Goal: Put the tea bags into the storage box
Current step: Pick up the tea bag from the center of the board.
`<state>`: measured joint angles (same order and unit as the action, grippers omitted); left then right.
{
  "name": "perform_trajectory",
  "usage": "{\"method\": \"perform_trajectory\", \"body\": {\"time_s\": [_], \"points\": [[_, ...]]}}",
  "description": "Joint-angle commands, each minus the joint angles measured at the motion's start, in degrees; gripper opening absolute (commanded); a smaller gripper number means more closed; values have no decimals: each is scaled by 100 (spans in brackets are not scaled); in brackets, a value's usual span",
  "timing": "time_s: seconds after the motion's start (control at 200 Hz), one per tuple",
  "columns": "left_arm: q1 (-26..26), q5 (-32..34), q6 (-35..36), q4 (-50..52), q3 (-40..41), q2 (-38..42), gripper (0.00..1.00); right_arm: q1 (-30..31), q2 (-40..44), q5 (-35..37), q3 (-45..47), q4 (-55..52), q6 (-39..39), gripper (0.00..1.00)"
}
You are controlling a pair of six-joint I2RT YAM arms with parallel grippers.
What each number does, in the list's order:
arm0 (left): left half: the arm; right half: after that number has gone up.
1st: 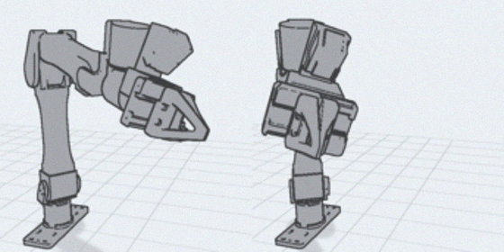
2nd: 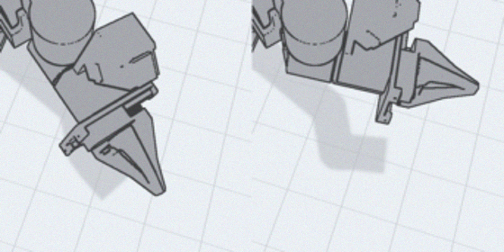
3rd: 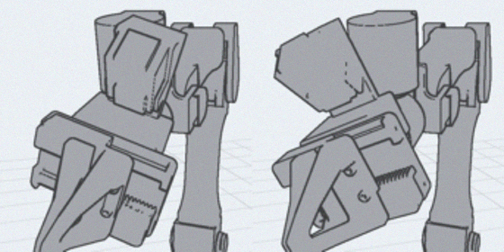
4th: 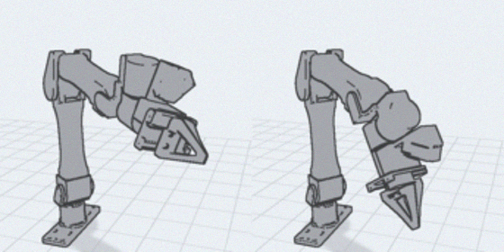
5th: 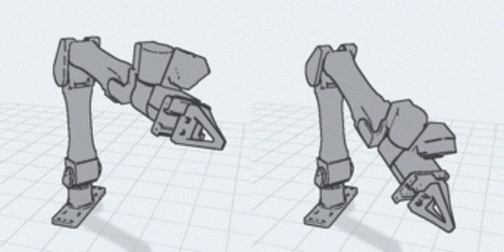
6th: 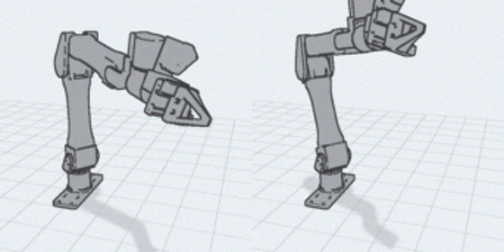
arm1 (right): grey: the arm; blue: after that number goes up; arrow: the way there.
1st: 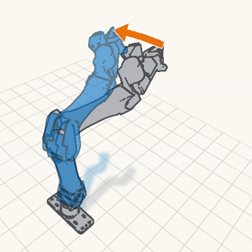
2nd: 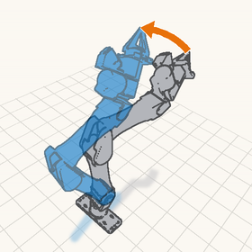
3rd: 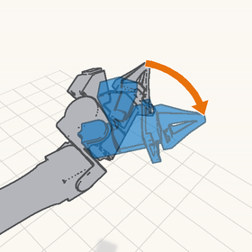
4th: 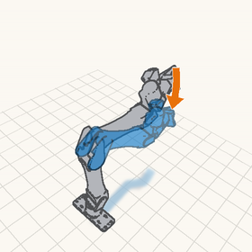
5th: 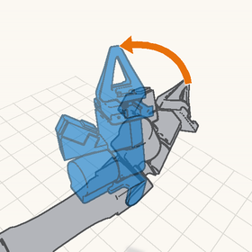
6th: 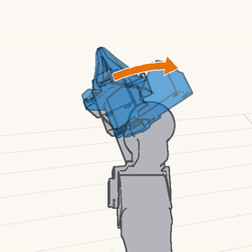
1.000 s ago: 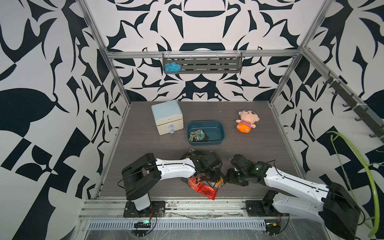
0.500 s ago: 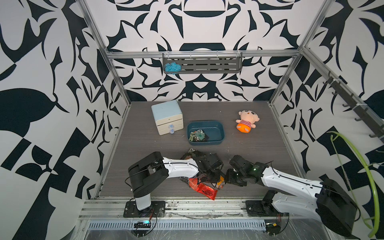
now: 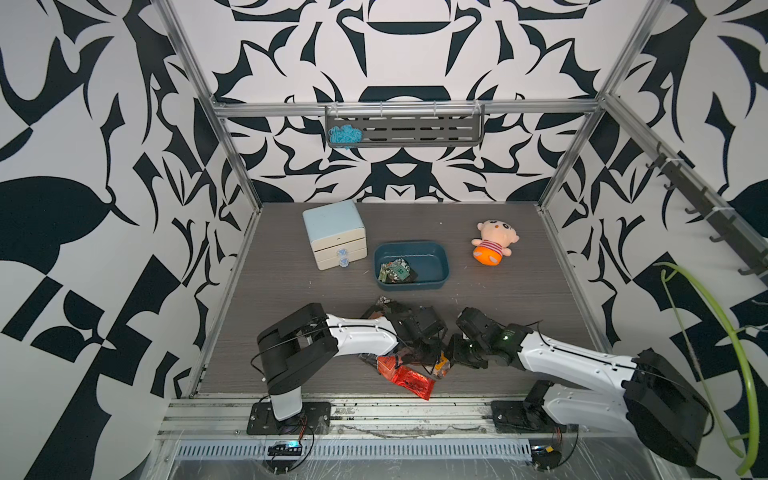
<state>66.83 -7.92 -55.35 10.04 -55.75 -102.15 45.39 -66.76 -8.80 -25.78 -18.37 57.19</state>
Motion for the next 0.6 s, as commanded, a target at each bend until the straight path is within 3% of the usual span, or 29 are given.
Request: {"method": "perform_trajectory", "body": {"time_s": [0.0, 0.15, 0.365, 0.595], "points": [[23, 75, 20, 151, -31, -214, 21, 21, -144, 51, 84, -47, 63, 30], [19, 72, 36, 181, -87, -228, 21, 23, -111, 70, 148, 12, 88, 22], [23, 171, 96, 230, -190, -150, 22, 16, 196, 266, 180, -196, 95, 0], [15, 686, 266, 202, -221, 407, 29, 23, 769, 916, -242, -906, -189, 0]]}}
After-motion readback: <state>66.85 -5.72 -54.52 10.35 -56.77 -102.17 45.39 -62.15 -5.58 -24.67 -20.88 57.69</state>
